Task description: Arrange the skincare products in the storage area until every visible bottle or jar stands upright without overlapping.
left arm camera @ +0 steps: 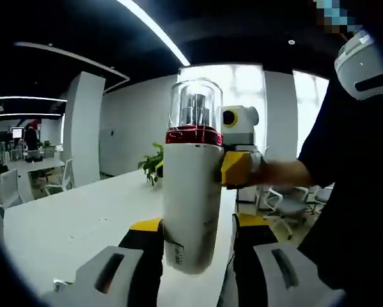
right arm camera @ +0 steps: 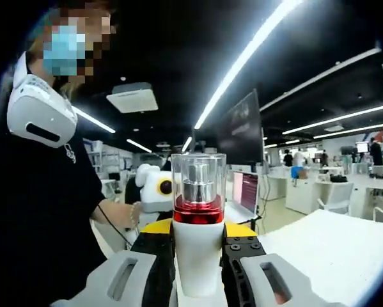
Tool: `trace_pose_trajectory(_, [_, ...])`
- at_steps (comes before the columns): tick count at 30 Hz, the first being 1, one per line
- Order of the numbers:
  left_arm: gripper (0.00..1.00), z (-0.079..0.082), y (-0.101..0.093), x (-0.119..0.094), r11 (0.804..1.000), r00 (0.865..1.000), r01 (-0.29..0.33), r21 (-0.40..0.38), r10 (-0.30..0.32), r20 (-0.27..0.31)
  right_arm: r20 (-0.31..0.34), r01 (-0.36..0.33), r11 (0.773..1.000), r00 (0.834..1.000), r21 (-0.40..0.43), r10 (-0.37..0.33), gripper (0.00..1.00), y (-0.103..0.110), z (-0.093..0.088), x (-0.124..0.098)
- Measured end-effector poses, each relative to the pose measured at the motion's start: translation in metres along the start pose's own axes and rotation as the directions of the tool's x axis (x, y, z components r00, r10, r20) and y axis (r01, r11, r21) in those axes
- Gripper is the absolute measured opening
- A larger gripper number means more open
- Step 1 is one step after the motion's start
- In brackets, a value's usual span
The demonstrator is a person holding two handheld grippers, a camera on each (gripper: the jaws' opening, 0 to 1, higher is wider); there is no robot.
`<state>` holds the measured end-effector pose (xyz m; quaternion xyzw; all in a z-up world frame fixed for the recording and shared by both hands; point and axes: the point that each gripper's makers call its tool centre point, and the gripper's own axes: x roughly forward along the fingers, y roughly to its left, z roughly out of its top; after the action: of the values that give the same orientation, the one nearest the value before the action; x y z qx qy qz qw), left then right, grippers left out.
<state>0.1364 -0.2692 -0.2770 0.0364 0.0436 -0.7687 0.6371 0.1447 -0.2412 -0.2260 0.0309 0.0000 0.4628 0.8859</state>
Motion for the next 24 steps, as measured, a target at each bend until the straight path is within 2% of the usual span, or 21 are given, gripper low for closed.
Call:
trace_pose_trajectory(2, [0.4,-0.003,-0.002,0.002,1.0,1.0,0.007,0.012,-0.007,-0.017,-0.012,-0.029,1.0,0.999,-0.01,0.029,0.17,0.003,-0.003,-0.001])
trace_pose_trajectory(3, [0.38,-0.004,-0.002,0.003,1.0,1.0,0.006,0.01,-0.006,-0.019,-0.031,-0.069,0.997,0.997,-0.029,0.069,0.17,0.008,-0.007,-0.001])
trace_pose_trajectory(6, [0.34,-0.006,-0.003,0.009,1.0,1.0,0.001,0.015,-0.001,-0.016,-0.056,-0.112,0.992,0.993,-0.063,0.108,0.17,0.016,-0.011,0.002])
trace_pose_trajectory(9, [0.36,-0.009,-0.006,0.011,1.0,1.0,0.007,0.026,-0.006,-0.021,-0.07,-0.128,0.988,0.99,-0.082,0.122,0.17,0.02,-0.015,0.003])
trace_pose_trajectory(11, [0.35,-0.012,-0.008,0.011,0.999,1.0,0.004,0.032,-0.003,-0.025,-0.073,-0.13,0.989,0.99,-0.072,0.125,0.17,0.02,-0.017,0.002])
trace_pose_trajectory(13, [0.35,-0.011,-0.009,0.012,1.0,1.0,-0.009,0.027,0.009,-0.01,-0.041,-0.125,0.991,0.992,-0.046,0.123,0.17,0.017,-0.017,0.0])
trace_pose_trajectory(19, [0.35,-0.005,-0.001,0.015,0.995,0.994,-0.099,-0.003,0.099,0.045,0.025,-0.08,0.996,0.996,-0.046,0.082,0.18,0.011,-0.01,0.002])
trace_pose_trajectory(24, [0.35,-0.01,0.0,0.015,0.99,0.99,-0.139,0.032,0.139,-0.012,0.011,-0.062,0.996,0.998,-0.068,0.063,0.18,0.009,-0.017,0.004])
